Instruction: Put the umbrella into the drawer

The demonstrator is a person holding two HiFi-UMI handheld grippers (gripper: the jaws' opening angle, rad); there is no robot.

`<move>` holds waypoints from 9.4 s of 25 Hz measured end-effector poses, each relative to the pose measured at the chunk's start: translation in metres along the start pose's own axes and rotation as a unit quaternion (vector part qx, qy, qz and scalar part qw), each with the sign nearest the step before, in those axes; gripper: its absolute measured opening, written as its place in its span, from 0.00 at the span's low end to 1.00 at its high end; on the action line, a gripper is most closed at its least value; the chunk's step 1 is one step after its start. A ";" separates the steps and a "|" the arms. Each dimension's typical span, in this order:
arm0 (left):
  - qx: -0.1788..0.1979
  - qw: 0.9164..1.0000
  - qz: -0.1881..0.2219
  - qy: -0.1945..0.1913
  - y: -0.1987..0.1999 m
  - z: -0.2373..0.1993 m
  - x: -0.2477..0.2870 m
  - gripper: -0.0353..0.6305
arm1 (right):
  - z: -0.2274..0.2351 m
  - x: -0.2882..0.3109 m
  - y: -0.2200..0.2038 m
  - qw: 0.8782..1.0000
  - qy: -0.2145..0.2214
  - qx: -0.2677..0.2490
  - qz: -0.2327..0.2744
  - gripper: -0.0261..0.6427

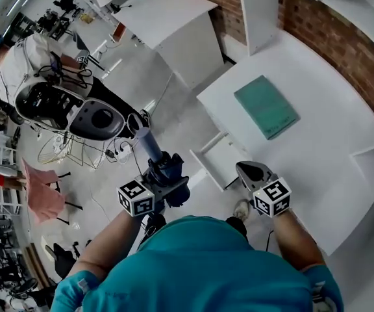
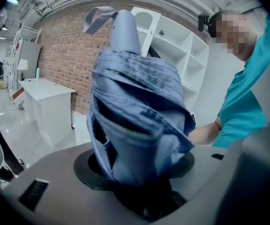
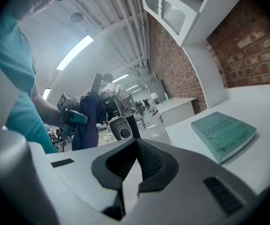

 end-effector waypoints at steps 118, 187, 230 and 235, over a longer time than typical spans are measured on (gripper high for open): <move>-0.378 0.891 -0.234 -0.094 -0.442 -0.286 0.393 0.54 | 0.092 0.199 -0.394 0.971 -0.228 0.053 -0.051 0.07; 0.042 0.996 0.055 -0.058 -0.019 -0.087 -0.046 0.08 | -0.074 0.033 0.024 0.986 -0.125 -0.020 -0.106 0.07; 0.057 0.995 0.048 -0.060 -0.032 -0.089 -0.060 0.08 | -0.092 0.049 0.014 0.986 -0.124 -0.021 -0.113 0.07; 0.059 0.995 0.046 -0.061 -0.032 -0.088 -0.061 0.08 | -0.094 0.049 0.015 0.986 -0.121 -0.025 -0.116 0.07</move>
Point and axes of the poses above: the fingertips, and each gripper's own axes: x forward along the fingers, z to its right, y out of its top, the point moved 4 cm from there along -x, backward along the fingers, and after that the axes turned 2 degrees about -x, right-handed, at the moved point
